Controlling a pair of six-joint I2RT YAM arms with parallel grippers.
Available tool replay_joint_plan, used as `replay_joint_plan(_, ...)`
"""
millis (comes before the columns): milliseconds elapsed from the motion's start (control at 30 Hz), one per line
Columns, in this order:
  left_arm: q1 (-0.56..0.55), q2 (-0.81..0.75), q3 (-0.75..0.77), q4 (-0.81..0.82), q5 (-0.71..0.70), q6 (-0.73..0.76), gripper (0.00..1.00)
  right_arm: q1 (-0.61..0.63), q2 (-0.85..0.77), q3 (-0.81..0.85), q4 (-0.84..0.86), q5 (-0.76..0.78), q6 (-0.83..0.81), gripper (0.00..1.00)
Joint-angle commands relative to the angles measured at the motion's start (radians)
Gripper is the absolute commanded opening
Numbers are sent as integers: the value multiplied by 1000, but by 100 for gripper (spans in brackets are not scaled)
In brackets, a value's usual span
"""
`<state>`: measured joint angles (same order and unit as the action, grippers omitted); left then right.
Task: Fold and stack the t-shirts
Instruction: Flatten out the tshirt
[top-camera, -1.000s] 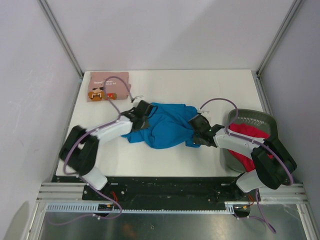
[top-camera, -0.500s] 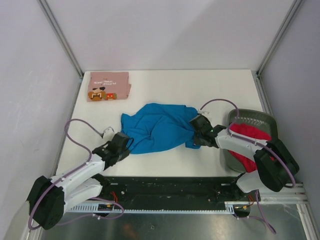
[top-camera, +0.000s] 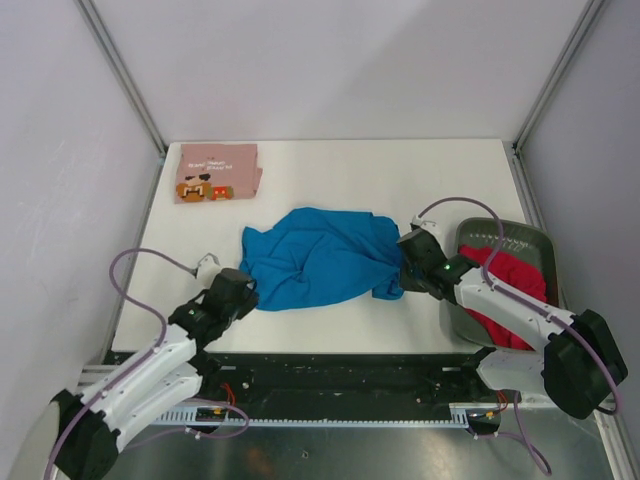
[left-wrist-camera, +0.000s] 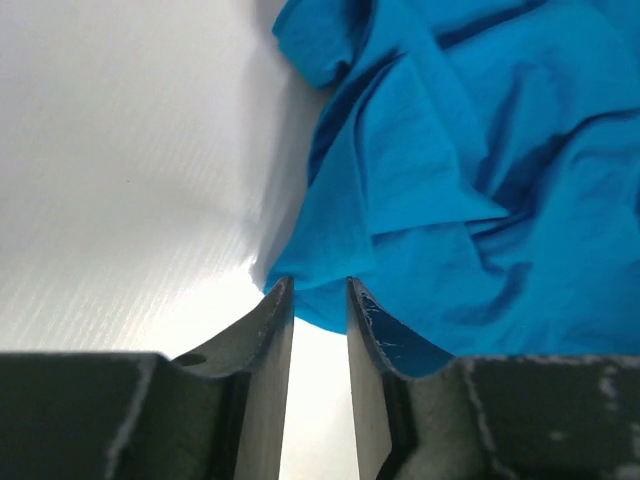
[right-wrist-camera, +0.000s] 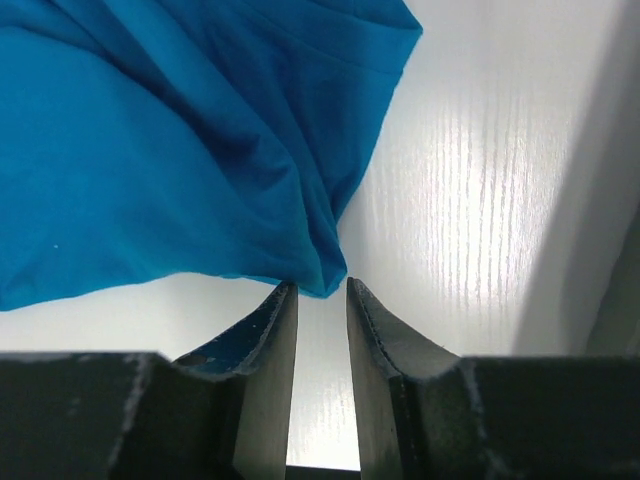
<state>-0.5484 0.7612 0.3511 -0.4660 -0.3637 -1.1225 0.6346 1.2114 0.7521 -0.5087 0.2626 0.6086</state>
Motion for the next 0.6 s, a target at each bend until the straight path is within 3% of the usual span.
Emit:
replay_joint_plan(0,5,-77,19,-37,-62,42,34,-3,-2,-18,-20,-1,-9,31)
replay_joint_plan(300,-47,232,204,-36,-109,278,41,-3,38,-21,22,-21,-5,31)
replay_joint_plan(567,-142,375,304,-37,-178,387,43,-7,32,-28,25,-17,-5,31)
